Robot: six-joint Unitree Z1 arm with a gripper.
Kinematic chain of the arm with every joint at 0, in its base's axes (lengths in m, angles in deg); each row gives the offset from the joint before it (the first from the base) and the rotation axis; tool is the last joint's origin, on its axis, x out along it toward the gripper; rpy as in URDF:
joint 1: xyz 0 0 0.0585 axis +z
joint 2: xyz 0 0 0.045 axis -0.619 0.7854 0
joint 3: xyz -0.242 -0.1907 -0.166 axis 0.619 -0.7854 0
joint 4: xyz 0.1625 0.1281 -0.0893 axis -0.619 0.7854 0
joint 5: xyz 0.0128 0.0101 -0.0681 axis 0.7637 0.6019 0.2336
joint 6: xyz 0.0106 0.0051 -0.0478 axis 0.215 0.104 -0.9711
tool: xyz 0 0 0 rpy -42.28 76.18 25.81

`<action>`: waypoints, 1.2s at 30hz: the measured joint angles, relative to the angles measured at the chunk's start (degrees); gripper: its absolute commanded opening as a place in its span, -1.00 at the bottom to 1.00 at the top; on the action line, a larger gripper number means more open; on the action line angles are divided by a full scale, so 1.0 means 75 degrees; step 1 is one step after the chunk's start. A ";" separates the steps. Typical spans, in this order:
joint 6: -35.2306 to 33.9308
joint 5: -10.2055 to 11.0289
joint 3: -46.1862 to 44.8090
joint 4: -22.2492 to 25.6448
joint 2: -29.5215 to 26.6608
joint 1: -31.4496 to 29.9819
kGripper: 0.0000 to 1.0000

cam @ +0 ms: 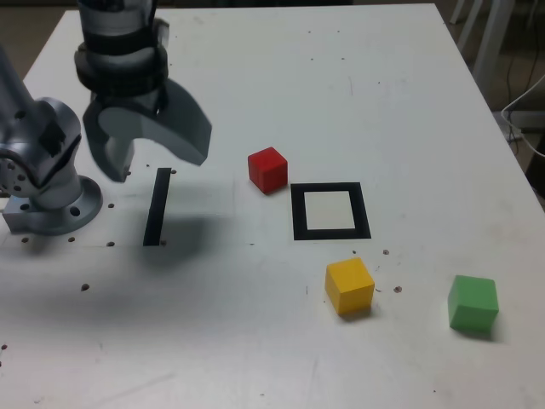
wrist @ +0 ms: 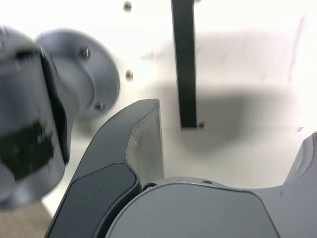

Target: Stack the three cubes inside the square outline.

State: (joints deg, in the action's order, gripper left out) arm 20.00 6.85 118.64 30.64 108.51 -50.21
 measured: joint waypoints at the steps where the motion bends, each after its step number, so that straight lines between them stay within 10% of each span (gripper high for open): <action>1: 0.0000 0.0114 0.0001 -0.0008 0.0000 0.0000 0.99; 28: 0.0298 0.1026 0.0310 -0.0194 0.0071 0.0338 0.99; 36: 0.0382 0.0291 0.0963 -0.0669 0.0591 0.0559 1.00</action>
State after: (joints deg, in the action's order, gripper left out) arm 22.86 9.03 125.86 25.62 112.94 -46.02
